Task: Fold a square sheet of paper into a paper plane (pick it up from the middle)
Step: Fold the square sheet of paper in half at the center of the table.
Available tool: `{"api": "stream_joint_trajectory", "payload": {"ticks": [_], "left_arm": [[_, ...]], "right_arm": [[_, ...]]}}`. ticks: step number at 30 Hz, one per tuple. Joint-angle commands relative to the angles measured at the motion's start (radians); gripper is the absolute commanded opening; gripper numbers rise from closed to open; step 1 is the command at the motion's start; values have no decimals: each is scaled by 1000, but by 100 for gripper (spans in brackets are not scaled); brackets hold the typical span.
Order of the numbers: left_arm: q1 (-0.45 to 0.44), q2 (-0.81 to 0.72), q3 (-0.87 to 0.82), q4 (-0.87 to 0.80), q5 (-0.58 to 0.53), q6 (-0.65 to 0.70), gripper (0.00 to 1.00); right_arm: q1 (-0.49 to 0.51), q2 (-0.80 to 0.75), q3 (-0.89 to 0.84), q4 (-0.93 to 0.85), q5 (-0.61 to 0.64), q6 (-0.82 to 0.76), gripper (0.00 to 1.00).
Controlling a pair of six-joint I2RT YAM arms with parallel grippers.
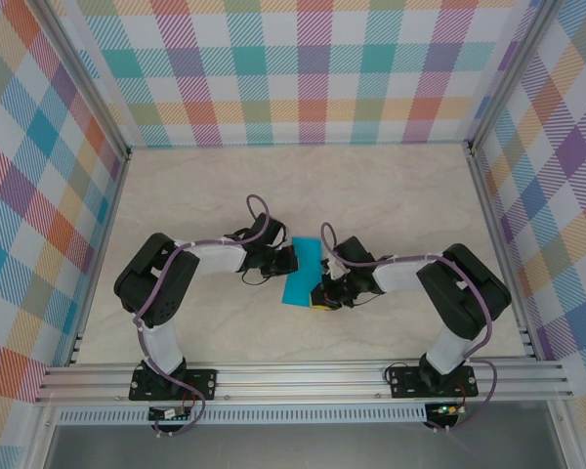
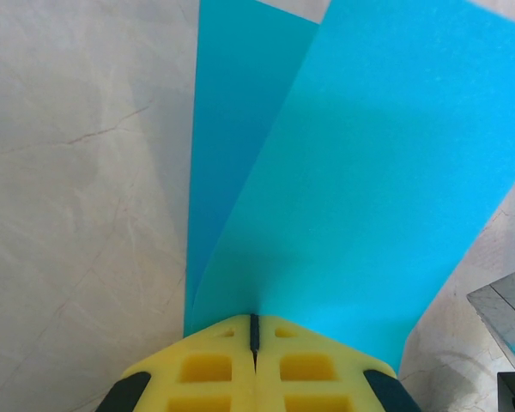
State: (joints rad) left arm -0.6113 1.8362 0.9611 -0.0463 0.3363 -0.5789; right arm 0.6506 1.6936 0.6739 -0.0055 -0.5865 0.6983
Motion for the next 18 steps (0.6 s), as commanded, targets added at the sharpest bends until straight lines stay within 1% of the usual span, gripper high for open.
{"api": "stream_joint_trajectory", "payload": {"ticks": [1, 4, 7, 9, 12, 15, 18], "left_arm": [[-10, 45, -30, -109, -33, 23, 0], [-10, 47, -30, -110, -33, 22, 0], [-10, 49, -31, -109, -33, 23, 0], [-10, 50, -32, -109, -36, 24, 0], [-10, 55, -32, -110, -31, 24, 0], [-10, 57, -39, -110, -36, 25, 0], [-9, 57, -36, -115, -33, 28, 0]], "right_arm": [[7, -13, 16, -91, 49, -33, 7], [-8, -64, 86, -119, 71, -43, 7], [-60, -76, 145, -99, 79, -44, 9], [-105, -52, 181, -93, 72, -59, 8], [-160, 17, 219, -36, 19, -56, 7], [-168, 100, 270, -9, -45, -57, 5], [-169, 142, 285, -8, -40, -55, 4]]}}
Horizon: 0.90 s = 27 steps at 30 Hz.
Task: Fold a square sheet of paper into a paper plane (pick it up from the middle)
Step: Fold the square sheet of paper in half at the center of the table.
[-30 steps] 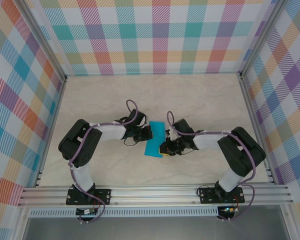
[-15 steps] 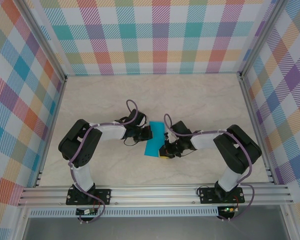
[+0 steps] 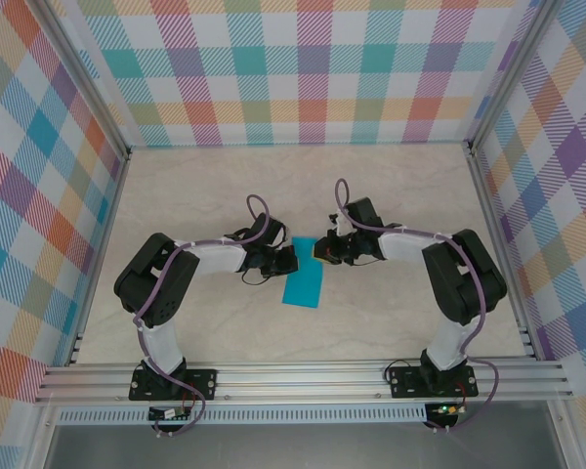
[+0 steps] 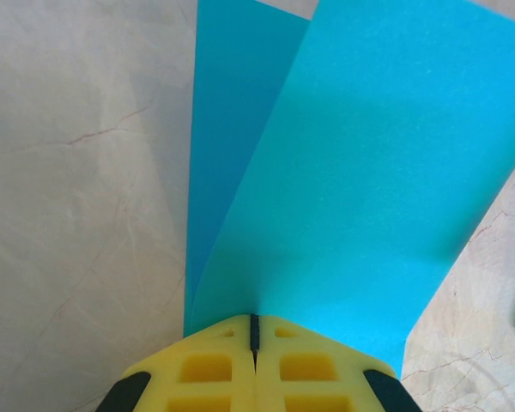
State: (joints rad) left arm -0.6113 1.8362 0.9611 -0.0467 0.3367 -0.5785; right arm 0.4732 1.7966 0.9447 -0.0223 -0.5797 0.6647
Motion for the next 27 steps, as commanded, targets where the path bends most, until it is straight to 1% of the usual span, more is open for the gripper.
{"api": "stream_joint_trajectory", "payload": {"ticks": [1, 7, 12, 17, 22, 27], "left_arm": [[-10, 56, -36, -116, -34, 28, 0], [-10, 60, -36, -119, -37, 30, 0], [-10, 61, -38, -123, -42, 33, 0], [-10, 64, -41, -124, -43, 33, 0], [-10, 64, -42, -130, -45, 38, 0], [-10, 67, -42, -130, -44, 40, 0]], "right_arm": [[8, 47, 14, 9, -43, -22, 4], [3, 72, -12, 13, -15, -42, 5], [-3, 110, -64, 72, -2, -25, 5], [-11, 131, -83, 80, 13, -33, 5], [-14, 98, -45, 58, -18, -29, 6], [-22, 78, 37, 0, -3, -55, 8]]}}
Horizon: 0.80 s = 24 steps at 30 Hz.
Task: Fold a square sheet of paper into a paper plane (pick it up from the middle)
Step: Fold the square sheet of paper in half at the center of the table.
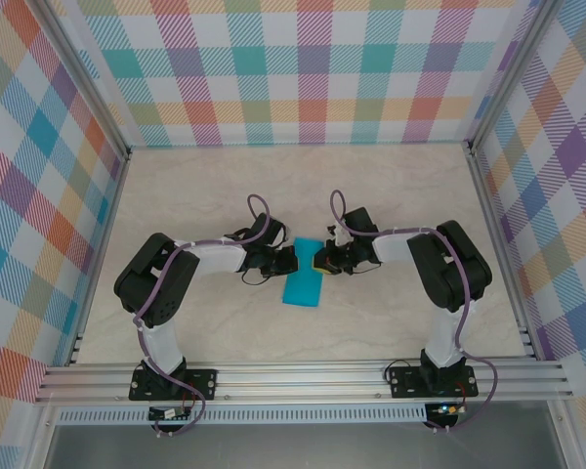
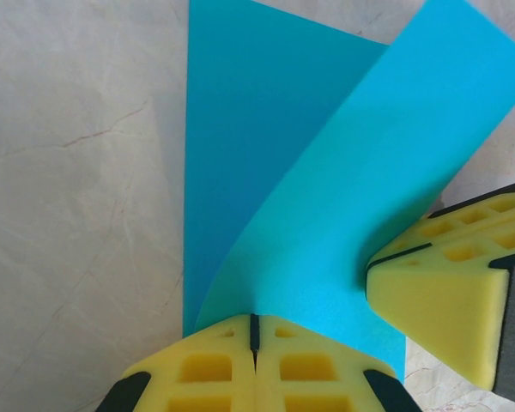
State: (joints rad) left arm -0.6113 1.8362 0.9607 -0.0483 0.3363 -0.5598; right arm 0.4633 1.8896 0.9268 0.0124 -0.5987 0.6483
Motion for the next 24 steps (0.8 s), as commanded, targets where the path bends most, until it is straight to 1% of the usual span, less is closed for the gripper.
{"api": "stream_joint_trajectory", "payload": {"ticks": [1, 6, 12, 20, 24], "left_arm": [[-10, 66, -42, -130, -45, 21, 0], [-10, 65, -44, -130, -45, 20, 0], [-10, 63, -41, -134, -46, 22, 0], [-10, 62, -39, -146, -54, 27, 0], [-10, 63, -38, -145, -52, 27, 0]], "right_arm": [[-13, -4, 72, -50, 17, -45, 8], [-32, 52, 89, -34, 11, -42, 7], [-34, 94, 73, -15, 35, -27, 6], [-47, 47, 151, -117, 52, -53, 7], [-52, 73, 225, -207, 115, -82, 7]]}}
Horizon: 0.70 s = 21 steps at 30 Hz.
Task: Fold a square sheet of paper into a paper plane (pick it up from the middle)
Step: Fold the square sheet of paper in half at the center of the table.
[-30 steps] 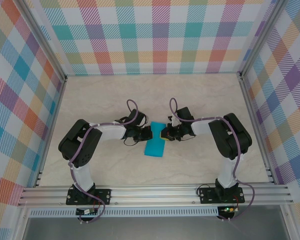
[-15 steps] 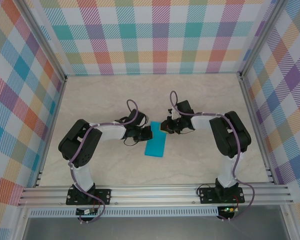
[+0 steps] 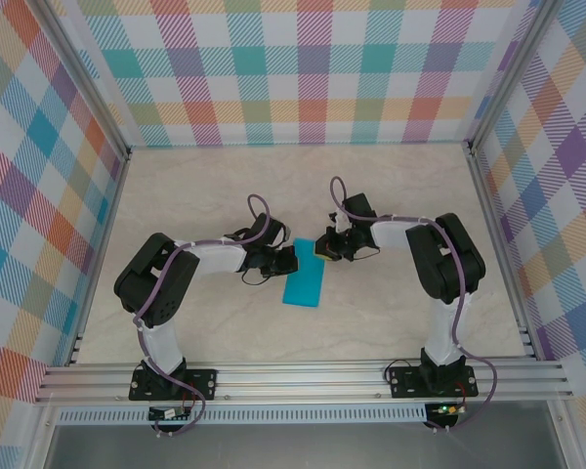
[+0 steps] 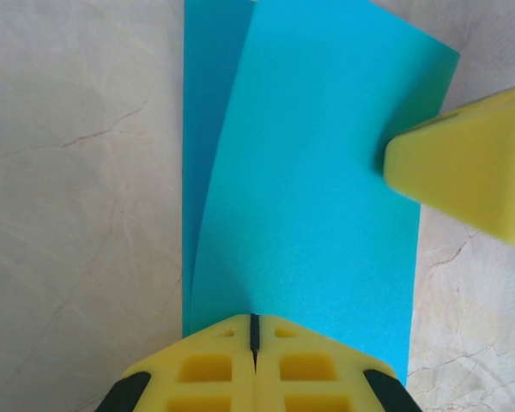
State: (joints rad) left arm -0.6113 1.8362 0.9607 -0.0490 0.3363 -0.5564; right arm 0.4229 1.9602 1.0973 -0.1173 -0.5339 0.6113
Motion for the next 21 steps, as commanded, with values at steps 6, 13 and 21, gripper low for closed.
{"api": "stream_joint_trajectory", "payload": {"ticks": [6, 13, 21], "left_arm": [[-10, 58, -44, -142, -54, 23, 0], [-9, 57, -44, -140, -51, 19, 0], [-10, 55, -53, -128, -51, 16, 0]], "right_arm": [[-12, 81, 87, -102, 52, -49, 6], [-12, 90, 99, -142, 95, -58, 6], [-25, 43, 161, -162, 55, -73, 7]]}}
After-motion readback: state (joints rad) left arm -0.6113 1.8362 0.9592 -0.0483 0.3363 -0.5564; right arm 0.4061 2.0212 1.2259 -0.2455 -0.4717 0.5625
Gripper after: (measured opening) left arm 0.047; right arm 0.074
